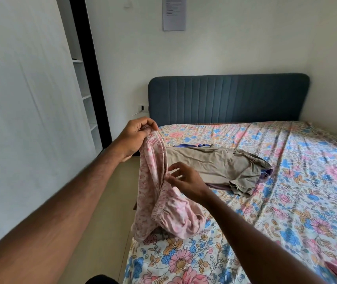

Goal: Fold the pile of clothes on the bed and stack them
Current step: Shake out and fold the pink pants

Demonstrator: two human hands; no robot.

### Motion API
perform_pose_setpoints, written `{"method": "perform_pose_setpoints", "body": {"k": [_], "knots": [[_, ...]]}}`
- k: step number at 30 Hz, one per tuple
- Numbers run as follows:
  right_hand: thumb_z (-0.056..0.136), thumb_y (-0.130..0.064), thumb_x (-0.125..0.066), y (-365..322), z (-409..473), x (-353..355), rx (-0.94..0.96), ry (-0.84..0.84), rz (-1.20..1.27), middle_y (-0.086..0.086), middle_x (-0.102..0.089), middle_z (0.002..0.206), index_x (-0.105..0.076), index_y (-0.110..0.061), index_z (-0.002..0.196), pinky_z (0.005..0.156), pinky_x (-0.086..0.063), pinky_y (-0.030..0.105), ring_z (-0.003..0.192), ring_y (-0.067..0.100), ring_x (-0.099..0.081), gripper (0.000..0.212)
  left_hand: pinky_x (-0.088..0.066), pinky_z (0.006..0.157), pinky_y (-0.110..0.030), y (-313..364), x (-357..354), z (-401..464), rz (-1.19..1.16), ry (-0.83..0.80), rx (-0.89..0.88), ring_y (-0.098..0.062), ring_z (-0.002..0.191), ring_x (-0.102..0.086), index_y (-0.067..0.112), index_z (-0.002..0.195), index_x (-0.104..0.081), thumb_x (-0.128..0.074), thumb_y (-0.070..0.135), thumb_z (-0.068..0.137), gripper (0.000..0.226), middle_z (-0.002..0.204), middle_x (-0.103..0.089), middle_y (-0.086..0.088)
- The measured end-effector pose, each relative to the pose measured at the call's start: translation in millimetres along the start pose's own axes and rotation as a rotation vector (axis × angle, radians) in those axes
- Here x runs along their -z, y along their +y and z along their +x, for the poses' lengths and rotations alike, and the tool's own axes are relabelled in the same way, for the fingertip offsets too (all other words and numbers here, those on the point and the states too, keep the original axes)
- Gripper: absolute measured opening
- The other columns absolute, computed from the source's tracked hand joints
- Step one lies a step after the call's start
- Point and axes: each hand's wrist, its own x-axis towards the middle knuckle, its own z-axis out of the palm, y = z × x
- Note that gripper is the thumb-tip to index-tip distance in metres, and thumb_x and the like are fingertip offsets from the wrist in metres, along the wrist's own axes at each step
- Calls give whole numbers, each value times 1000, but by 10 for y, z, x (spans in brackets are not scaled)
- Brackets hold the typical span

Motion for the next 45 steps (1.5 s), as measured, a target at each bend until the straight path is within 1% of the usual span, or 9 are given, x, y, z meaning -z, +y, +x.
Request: {"method": "perform_pose_setpoints", "body": {"k": [9, 14, 18, 21, 32, 34, 37, 41, 45], "knots": [[99, -28, -57, 30, 21, -4, -51, 63, 158, 1, -62, 79, -63, -15, 88, 62, -49, 35, 74, 18, -60, 18, -53, 76, -20, -103, 358, -115, 382, -106, -104, -13, 90, -68, 20, 92, -75, -53, 0, 100, 31, 95, -72, 3], [99, -6, -51, -146, 146, 146, 10, 67, -70, 13, -58, 79, -48, -13, 101, 60, -41, 35, 71, 18, -52, 8, -50, 85, -27, -255, 484, -282, 649, -285, -194, -14, 94, -63, 14, 103, -76, -60, 0, 95, 23, 97, -65, 1], [89, 9, -57, -312, 190, 390, 109, -165, -354, -6, -68, 90, -76, -9, 90, 76, -47, 22, 78, -3, -58, 26, -52, 84, -33, -332, 638, -328, 772, -304, -208, -16, 92, -63, 11, 98, -76, -62, -3, 89, 22, 95, -65, 0], [90, 5, -62, -273, 269, 531, 146, -208, -733, -4, -62, 107, -77, -20, 110, 86, -51, 25, 95, 7, -57, 35, -53, 79, -38, -289, 626, -307, 808, -260, -312, -20, 84, -62, 8, 85, -73, -60, -11, 84, 22, 88, -64, -2], [86, -8, -67, -607, 366, 1255, -22, 235, -902, -3, -79, 103, -81, -23, 103, 81, -54, 26, 81, 13, -66, 27, -53, 70, -42, -326, 798, -203, 958, -76, -186, -30, 76, -64, 1, 79, -73, -56, -8, 77, 19, 80, -69, -11], [84, -21, -77, -804, 363, 1265, -46, 304, -737, 1, -79, 82, -83, -21, 85, 72, -62, 31, 68, 15, -70, 6, -54, 69, -41, -366, 743, -180, 972, -52, -104, -30, 76, -63, 1, 80, -73, -56, 0, 78, 17, 80, -68, -11], [83, -32, -82, -983, 369, 1335, -126, 355, -540, 7, -72, 64, -78, -11, 70, 54, -62, 35, 55, 21, -70, 25, -54, 68, -36, -378, 703, -169, 983, -47, -5, -22, 75, -62, 7, 84, -74, -69, 26, 84, 20, 83, -68, -6], [82, -19, -81, -1069, 382, 1414, -96, 350, -788, -1, -68, 66, -74, -8, 72, 47, -47, 22, 54, 9, -61, 16, -52, 69, -34, -363, 664, -133, 1084, -213, 17, -15, 80, -58, 20, 87, -68, -82, 53, 71, 40, 90, -65, 1], [87, -16, -67, -1026, 354, 1510, -172, 309, -923, 7, -64, 81, -57, -9, 96, 56, -58, 38, 63, 22, -63, 15, -55, 76, -41, -303, 617, -131, 975, -25, 86, -26, 90, -66, 13, 97, -70, -52, 82, 81, 73, 100, -72, -4]]}}
